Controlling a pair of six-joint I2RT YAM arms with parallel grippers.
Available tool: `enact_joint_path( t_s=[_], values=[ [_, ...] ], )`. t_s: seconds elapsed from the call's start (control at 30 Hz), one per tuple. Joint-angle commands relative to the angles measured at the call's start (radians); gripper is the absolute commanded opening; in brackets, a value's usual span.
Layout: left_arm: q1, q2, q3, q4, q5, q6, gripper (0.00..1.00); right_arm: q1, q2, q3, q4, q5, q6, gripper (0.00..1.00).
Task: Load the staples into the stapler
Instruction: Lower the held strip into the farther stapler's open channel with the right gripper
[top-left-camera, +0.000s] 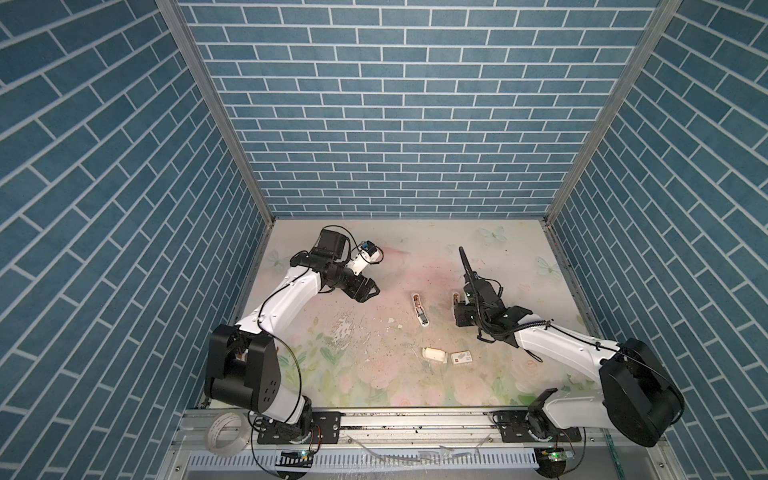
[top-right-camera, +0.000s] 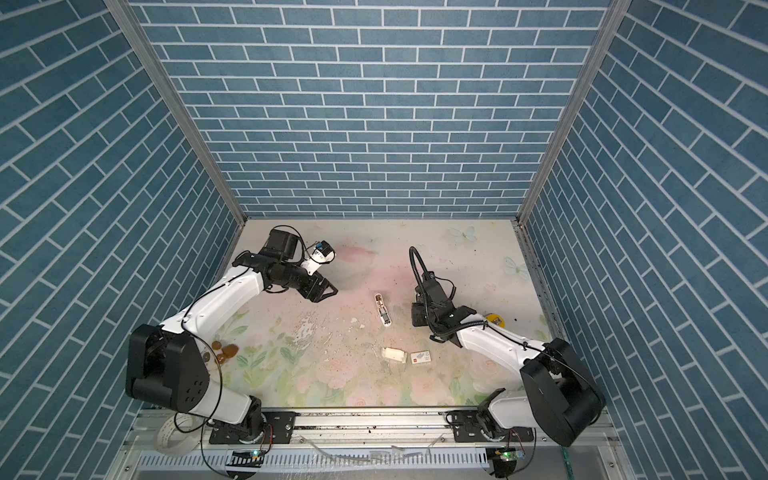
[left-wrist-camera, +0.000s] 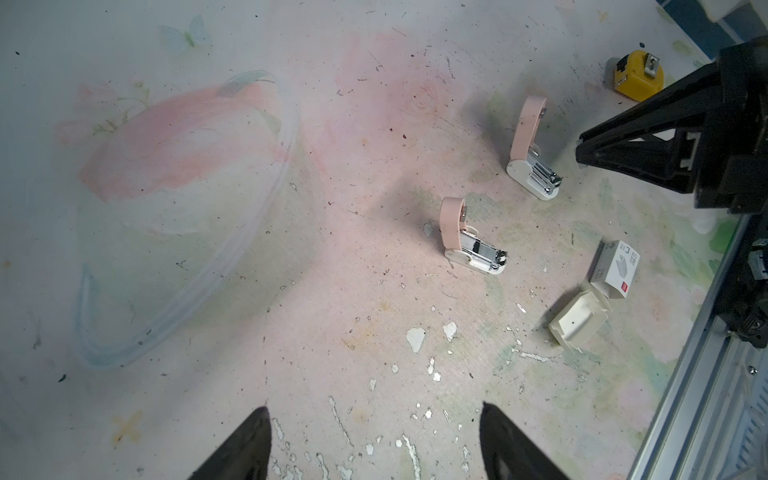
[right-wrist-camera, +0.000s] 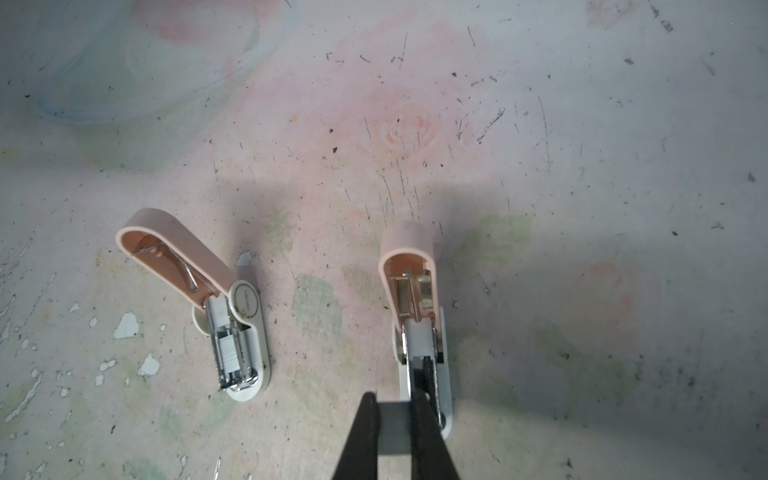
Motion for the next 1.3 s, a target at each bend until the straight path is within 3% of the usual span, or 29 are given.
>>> enact_joint_path(
  t_s=[0.0,1.27],
  values=[
    [0.007,0.011,0.007,-0.018,0.005,0.002,0.8,-0.015,0.026,0.006,0.035,-0.017,-0.057,0.11],
    [0.011,0.019,0.007,-0.015,0.012,0.001,0.8,-0.022,0.14,-0.005,0.076,0.035,-0.094,0.1]
  ],
)
